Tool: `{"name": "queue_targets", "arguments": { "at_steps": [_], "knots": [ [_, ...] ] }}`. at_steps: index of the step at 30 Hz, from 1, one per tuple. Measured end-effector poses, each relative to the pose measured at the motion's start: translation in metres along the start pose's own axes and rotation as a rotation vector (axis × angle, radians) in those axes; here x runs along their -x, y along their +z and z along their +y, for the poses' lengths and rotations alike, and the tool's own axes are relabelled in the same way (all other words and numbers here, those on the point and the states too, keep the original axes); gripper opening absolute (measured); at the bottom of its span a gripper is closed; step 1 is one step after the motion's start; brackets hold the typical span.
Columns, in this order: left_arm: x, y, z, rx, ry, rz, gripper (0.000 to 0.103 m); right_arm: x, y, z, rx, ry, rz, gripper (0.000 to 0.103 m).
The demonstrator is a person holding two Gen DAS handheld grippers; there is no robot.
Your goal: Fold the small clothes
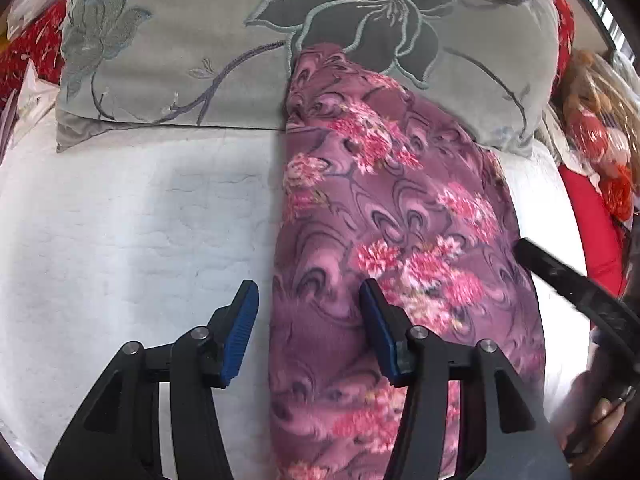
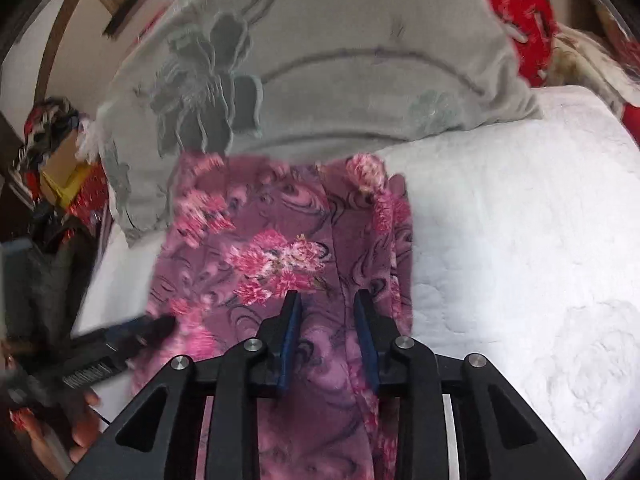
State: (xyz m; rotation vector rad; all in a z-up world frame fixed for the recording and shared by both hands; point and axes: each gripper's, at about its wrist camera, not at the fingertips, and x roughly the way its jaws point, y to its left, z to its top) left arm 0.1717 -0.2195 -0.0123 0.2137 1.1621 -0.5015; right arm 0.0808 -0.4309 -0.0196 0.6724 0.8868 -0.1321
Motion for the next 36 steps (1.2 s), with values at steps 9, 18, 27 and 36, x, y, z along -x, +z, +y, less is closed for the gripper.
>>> {"name": "queue_targets", "arguments": {
  "at_steps": [9, 18, 27, 36],
  "knots": [
    [0.01, 0.001, -0.008, 0.006, 0.028, 0.025, 0.053, 0.006, -0.043, 0.018, 0.169, -0.058, 0.09, 0.034],
    [0.004, -0.057, 0.023, 0.064, -0.122, 0.159, 0.053, 0.024, -0.071, 0.011, 0.185, 0.009, 0.115, 0.038],
    [0.007, -0.017, 0.078, 0.237, -0.319, 0.127, 0.053, 0.033, -0.003, -0.043, -0.162, 0.035, -0.01, 0.043],
    [-0.018, 0.008, 0.086, 0.263, -0.453, 0.175, 0.06, -0.013, -0.011, -0.061, -0.29, 0.191, 0.054, 0.055]
  ]
}}
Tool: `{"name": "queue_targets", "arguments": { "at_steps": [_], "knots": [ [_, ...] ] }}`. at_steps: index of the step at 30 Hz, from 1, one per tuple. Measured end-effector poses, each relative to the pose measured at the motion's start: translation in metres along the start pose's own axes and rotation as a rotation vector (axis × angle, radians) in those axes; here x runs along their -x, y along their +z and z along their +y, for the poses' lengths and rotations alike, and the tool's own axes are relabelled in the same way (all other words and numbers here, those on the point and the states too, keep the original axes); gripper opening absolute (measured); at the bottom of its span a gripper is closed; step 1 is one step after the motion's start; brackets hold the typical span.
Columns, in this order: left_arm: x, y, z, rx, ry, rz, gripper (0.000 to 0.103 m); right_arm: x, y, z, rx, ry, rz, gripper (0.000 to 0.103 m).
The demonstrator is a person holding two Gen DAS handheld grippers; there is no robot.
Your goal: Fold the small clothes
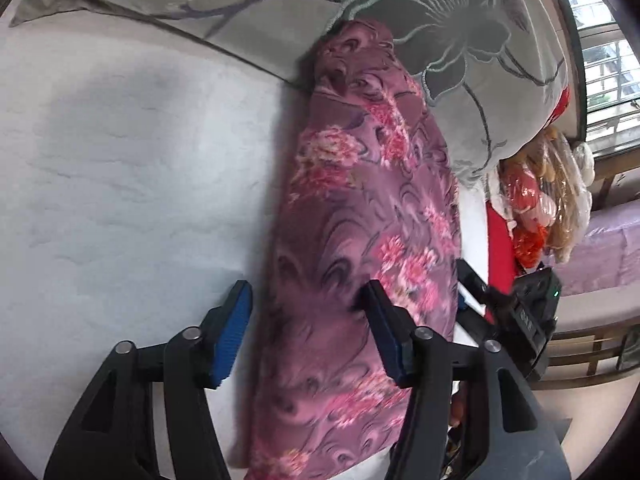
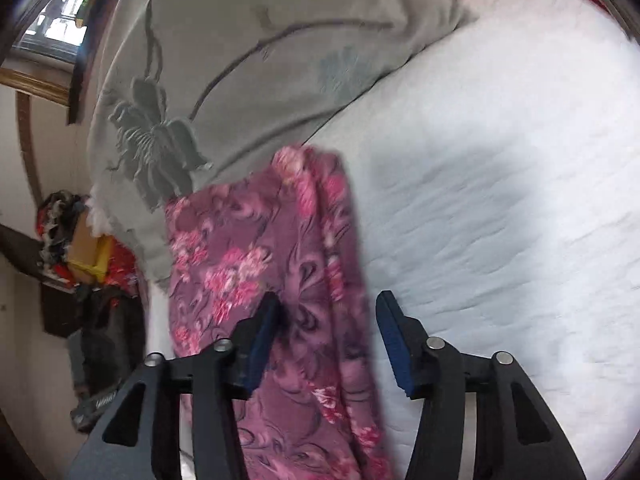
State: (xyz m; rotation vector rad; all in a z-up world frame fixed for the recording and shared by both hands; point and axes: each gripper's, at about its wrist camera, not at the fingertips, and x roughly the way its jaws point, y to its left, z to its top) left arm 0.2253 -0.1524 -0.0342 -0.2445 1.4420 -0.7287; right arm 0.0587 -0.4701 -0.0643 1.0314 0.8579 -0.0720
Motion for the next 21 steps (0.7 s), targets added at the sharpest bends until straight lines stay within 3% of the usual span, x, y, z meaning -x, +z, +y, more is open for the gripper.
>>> {"name": "queue_targets", "arguments": {
  "at_steps": [2, 5, 8, 10, 12, 14, 16, 21],
  "knots": [
    [-0.008, 0.004, -0.008, -0.014, -0.002, -0.001, 0.063, -0.002, -0.001, -0.006, -0.019, 0.119, 0.049, 0.058],
    [-0.028, 0.008, -0.03, -0.046, 0.018, 0.001, 0.064, -0.007, -0.003, -0.003, 0.035, 0.165, 0.108, 0.057],
    [-0.036, 0.008, -0.04, -0.032, 0.045, -0.016, 0.063, -0.007, -0.005, 0.003, 0.057, 0.136, 0.103, 0.058],
    [-0.04, 0.009, -0.041, 0.0, 0.036, -0.019, 0.058, -0.008, -0.007, 0.013, 0.087, 0.075, 0.075, 0.053],
    [-0.037, 0.008, -0.039, 0.016, 0.042, -0.019, 0.035, -0.007, -0.013, 0.027, 0.167, 0.019, 0.049, 0.041],
    [-0.029, 0.005, -0.038, 0.003, 0.045, -0.033, 0.024, -0.002, -0.017, 0.033, 0.191, -0.009, 0.019, 0.03],
    [-0.023, 0.001, -0.041, -0.003, 0.042, -0.05, 0.022, 0.004, -0.021, 0.041, 0.209, -0.039, -0.015, 0.024],
    [-0.001, -0.017, -0.047, -0.036, 0.085, -0.075, 0.021, 0.019, -0.036, 0.067, 0.265, -0.107, -0.061, 0.023]
  ]
}}
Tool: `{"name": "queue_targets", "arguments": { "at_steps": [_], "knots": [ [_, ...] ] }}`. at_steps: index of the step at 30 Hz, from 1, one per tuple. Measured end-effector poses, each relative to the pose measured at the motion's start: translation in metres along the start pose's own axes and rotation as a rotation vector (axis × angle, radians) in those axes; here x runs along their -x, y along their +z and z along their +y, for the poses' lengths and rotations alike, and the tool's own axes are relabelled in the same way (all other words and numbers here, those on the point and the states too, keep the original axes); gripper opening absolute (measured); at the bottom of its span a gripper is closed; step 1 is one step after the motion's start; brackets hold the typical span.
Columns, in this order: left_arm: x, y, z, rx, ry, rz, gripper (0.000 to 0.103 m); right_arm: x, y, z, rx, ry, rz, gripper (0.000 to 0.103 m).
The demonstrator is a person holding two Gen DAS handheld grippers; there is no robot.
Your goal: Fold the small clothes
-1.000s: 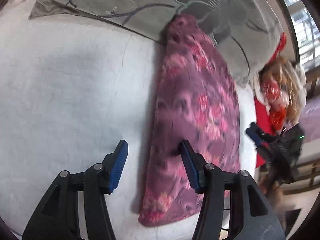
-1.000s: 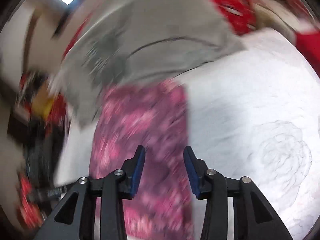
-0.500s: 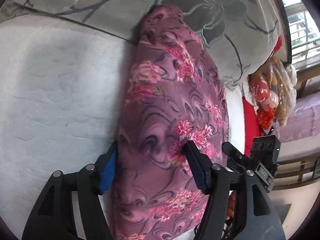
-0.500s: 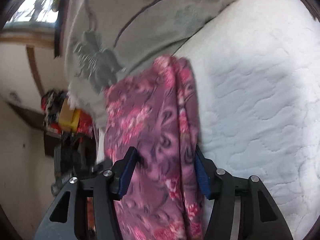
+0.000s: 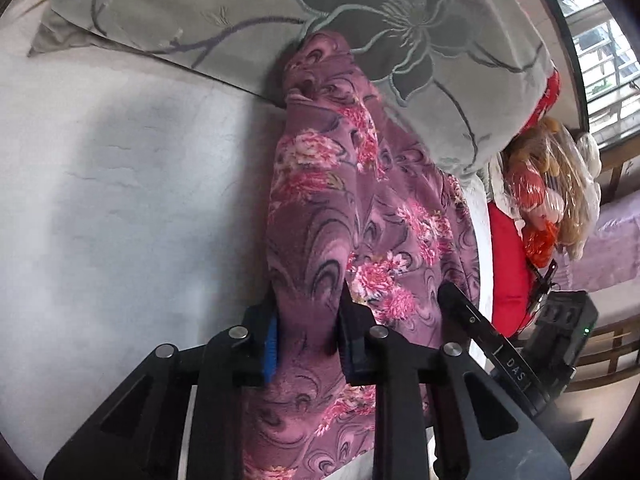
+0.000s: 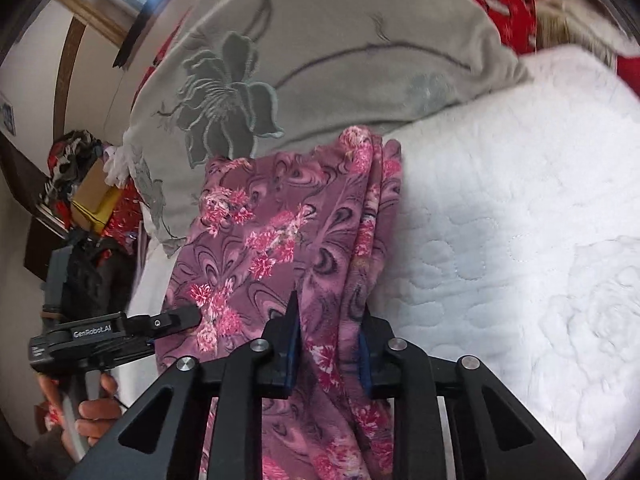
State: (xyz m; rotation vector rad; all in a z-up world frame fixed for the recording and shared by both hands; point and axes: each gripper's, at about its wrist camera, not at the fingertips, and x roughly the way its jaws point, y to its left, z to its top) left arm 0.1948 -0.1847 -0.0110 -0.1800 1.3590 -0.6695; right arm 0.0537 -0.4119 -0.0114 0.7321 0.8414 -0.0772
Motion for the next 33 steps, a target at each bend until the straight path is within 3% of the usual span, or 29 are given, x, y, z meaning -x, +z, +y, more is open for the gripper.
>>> {"name": "queue_targets", "arguments": {
  "at_steps": [6, 14, 22, 25, 27, 30, 33],
  "knots": [
    [0.038, -0.019, 0.016, 0.006, 0.031, -0.04, 0.021, 0.016, -0.024, 0.034, 0.03, 0.0, -0.007, 0.023],
    [0.09, -0.043, 0.067, 0.04, 0.103, -0.089, 0.021, 0.004, -0.059, 0.092, 0.052, 0.051, 0.036, 0.023],
    [0.101, -0.063, 0.117, 0.085, 0.134, -0.073, 0.022, -0.023, -0.092, 0.128, 0.052, 0.083, 0.105, 0.023],
    [0.089, -0.074, 0.142, 0.11, 0.151, -0.045, 0.032, -0.038, -0.106, 0.128, 0.049, 0.059, 0.147, 0.025],
    [0.091, -0.079, 0.156, 0.13, 0.09, -0.044, 0.036, -0.046, -0.112, 0.122, 0.055, 0.017, 0.163, 0.031],
    [0.105, -0.074, 0.166, 0.134, 0.016, -0.062, 0.036, -0.039, -0.102, 0.109, 0.005, 0.025, 0.163, 0.034],
    [0.12, -0.054, 0.154, 0.08, 0.036, -0.154, 0.036, -0.021, -0.08, 0.102, -0.041, 0.009, 0.051, 0.036]
  ]
}}
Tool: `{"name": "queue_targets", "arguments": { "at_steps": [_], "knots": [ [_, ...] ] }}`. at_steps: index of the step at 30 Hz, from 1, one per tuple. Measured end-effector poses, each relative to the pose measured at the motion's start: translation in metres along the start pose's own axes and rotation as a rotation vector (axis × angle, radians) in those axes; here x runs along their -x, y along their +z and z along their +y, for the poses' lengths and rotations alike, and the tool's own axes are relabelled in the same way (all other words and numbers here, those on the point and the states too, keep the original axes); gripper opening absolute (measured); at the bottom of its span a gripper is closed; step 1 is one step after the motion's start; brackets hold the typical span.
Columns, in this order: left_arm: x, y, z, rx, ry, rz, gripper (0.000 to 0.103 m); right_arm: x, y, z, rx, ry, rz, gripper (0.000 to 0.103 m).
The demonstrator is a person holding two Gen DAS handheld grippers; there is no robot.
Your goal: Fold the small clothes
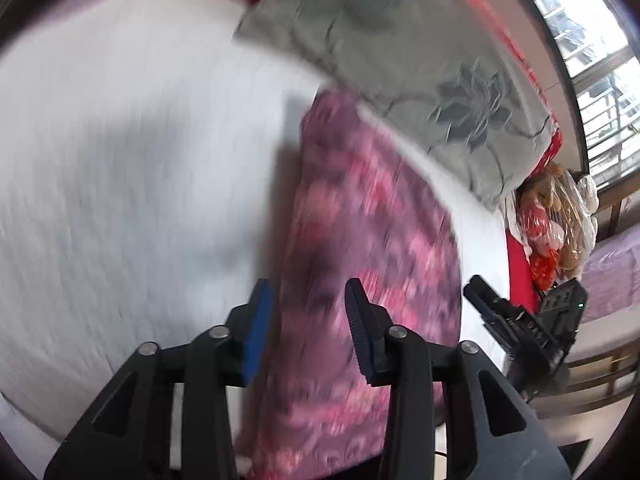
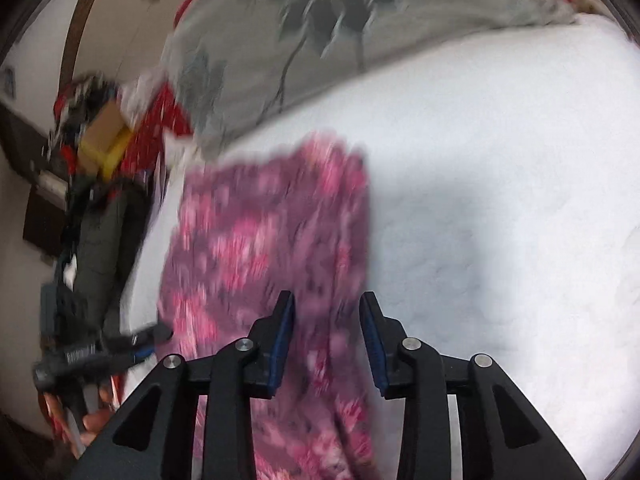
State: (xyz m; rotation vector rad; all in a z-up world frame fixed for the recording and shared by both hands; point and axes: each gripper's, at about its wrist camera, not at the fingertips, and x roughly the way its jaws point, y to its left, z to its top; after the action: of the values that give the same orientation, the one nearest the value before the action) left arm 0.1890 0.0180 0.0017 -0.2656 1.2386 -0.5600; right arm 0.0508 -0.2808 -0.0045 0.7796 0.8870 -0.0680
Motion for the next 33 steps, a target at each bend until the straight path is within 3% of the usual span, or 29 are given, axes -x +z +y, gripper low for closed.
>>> {"name": "queue_targets", "arguments": {
  "at_steps": [4, 8, 10, 12, 15, 18, 20, 23, 25, 27, 30, 33],
  "knots": [
    [-0.019, 0.033, -0.037, -0.114, 0.06, -0.028, 0.036, -0.01, 0.026, 0.021, 0.085, 0.001, -0.041, 0.034],
    [-0.066, 0.054, -0.068, -0.259, 0.222, -0.032, 0.037, -0.034, 0.036, 0.053, 0.262, -0.034, -0.055, 0.03],
    [-0.09, 0.061, -0.071, -0.284, 0.302, -0.015, 0.037, -0.048, 0.038, 0.053, 0.283, -0.064, -0.051, 0.029],
    [-0.111, 0.066, -0.067, -0.275, 0.355, -0.003, 0.04, -0.072, 0.041, 0.044, 0.282, -0.147, -0.005, 0.02],
    [-0.114, 0.08, -0.059, -0.217, 0.327, 0.018, 0.042, -0.082, 0.047, 0.039, 0.291, -0.131, -0.004, 0.019],
    [-0.086, 0.081, -0.05, -0.184, 0.279, 0.004, 0.04, -0.068, 0.052, 0.041, 0.276, -0.127, 0.013, 0.019],
    [-0.059, 0.066, -0.046, -0.212, 0.258, -0.038, 0.04, -0.049, 0.046, 0.043, 0.28, -0.086, 0.005, 0.026],
    [-0.037, 0.023, -0.035, -0.24, 0.253, -0.054, 0.041, -0.024, 0.019, 0.044, 0.333, 0.013, 0.047, 0.027],
    [-0.046, 0.007, -0.029, -0.246, 0.267, -0.033, 0.044, -0.027, -0.002, 0.044, 0.378, -0.025, 0.09, 0.024],
    [-0.051, -0.005, -0.029, -0.261, 0.287, -0.025, 0.045, -0.042, -0.02, 0.042, 0.44, -0.128, 0.119, 0.024],
    [-0.027, -0.01, -0.041, -0.278, 0.3, -0.03, 0.044, -0.034, -0.02, 0.055, 0.448, -0.187, 0.107, 0.024],
    [-0.008, -0.027, -0.04, -0.311, 0.28, -0.068, 0.045, -0.008, -0.024, 0.061, 0.414, -0.082, 0.101, 0.027]
  ]
}}
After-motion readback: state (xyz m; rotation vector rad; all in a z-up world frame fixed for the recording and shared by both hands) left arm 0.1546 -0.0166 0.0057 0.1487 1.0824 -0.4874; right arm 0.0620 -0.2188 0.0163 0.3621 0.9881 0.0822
